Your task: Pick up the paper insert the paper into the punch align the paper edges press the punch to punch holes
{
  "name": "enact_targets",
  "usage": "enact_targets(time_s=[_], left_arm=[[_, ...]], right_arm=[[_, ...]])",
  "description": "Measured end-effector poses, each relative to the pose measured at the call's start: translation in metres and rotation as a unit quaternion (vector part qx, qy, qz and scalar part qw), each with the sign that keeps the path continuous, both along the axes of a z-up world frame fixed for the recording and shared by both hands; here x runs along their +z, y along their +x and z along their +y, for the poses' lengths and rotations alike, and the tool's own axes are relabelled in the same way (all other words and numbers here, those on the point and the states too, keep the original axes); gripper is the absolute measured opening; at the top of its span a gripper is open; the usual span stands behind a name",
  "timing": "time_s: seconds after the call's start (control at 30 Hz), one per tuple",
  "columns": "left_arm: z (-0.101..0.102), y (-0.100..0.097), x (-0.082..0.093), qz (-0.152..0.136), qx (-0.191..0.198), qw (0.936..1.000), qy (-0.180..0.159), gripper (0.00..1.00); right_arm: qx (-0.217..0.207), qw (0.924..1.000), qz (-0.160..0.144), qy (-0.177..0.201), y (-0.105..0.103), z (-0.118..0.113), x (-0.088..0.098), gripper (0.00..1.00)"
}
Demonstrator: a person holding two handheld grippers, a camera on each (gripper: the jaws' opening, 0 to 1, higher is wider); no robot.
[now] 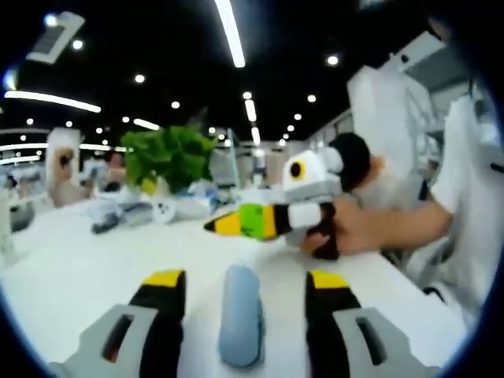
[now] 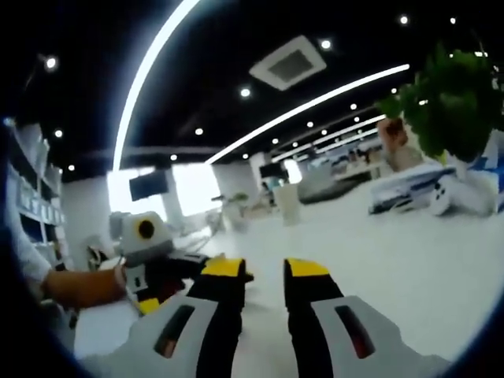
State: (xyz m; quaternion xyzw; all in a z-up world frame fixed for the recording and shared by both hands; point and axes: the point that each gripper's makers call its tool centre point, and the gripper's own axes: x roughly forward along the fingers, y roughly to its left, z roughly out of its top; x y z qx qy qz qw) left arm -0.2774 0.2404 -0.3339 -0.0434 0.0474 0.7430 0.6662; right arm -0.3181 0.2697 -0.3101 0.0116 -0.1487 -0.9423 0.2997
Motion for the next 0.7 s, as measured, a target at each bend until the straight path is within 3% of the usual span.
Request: enact_targets(time_s=[0.27,0.53,0.7], left_arm=[[-0.02,-0.002,0.013,0.002,0.023,0.9997,-0.002,0.62],[-0.074,0.012,0.018,0.003,0.065,0.9979,0.002,0.61],[-0.108,0.02,0.012,0.003,0.095,0.9954,-0.005,0.61]], right_arm=[[-0.005,1.0,0.005,-0.006,0.001,0.001,0.003,0.21],[0.008,0.9999,0.008,-0.002,0.003,-0.006,0.003,0.25],[0.005,0.9999,0.012,0.006,0.003,-0.005,0.003,0.26]])
